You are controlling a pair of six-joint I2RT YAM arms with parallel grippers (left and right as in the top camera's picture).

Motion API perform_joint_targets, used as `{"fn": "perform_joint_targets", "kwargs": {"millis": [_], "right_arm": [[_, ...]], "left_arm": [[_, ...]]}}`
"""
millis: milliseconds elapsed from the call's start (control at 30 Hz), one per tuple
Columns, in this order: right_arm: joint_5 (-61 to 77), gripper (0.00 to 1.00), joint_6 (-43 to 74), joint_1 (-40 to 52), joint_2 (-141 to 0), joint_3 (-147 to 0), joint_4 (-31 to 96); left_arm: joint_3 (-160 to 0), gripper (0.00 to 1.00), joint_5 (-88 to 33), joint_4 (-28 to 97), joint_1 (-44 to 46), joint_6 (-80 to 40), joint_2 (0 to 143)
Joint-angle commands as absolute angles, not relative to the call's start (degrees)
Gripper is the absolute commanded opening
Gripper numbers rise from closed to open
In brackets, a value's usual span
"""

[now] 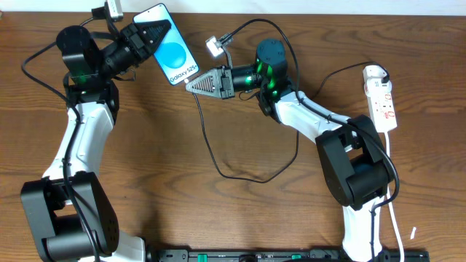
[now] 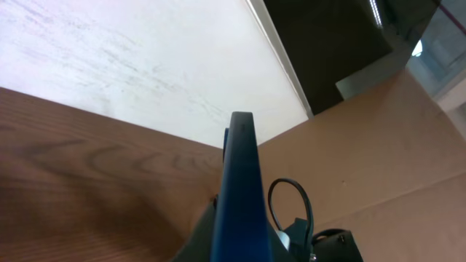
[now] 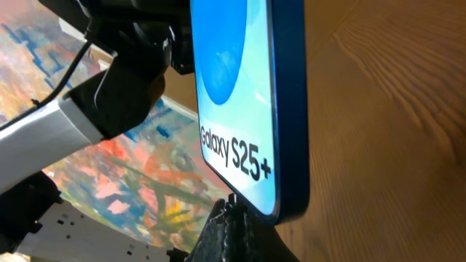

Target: Plug charger to phone and switch on socket

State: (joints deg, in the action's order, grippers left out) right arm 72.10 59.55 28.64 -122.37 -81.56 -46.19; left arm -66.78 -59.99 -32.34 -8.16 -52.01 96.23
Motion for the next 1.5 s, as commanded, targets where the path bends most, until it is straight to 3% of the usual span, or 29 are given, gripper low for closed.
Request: {"fn": "perform_joint_targets", "kwargs": {"millis": [0, 400, 967, 1267, 1467], "right_arm": [[64.40, 0.01, 62.28, 29.04, -121.84, -82.43, -49.25], [65.25, 0.01, 61.98, 28.95, -121.84, -82.43, -49.54], [62.76, 0.01, 42.24, 28.14, -121.84, -82.43, -22.79], [33.76, 0.01, 25.23, 26.76, -121.69, -82.52, 7.75], [15.92, 0.01, 22.68, 26.65, -120.77, -82.56, 16.64]], "left_arm": [[-67.64, 0.07, -63.99, -32.40, -7.31, -53.28, 95.18], [-67.64, 0.07, -63.99, -32.42, -7.38, -53.28, 95.18], [-67.64, 0.07, -66.46, -32.42, -14.35, -59.40, 95.18], [-67.64, 0.08, -73.08, -32.36, -14.46, -70.26, 95.18], [-67.64, 0.07, -74.15, -30.52, -14.46, -70.22, 95.20]]}}
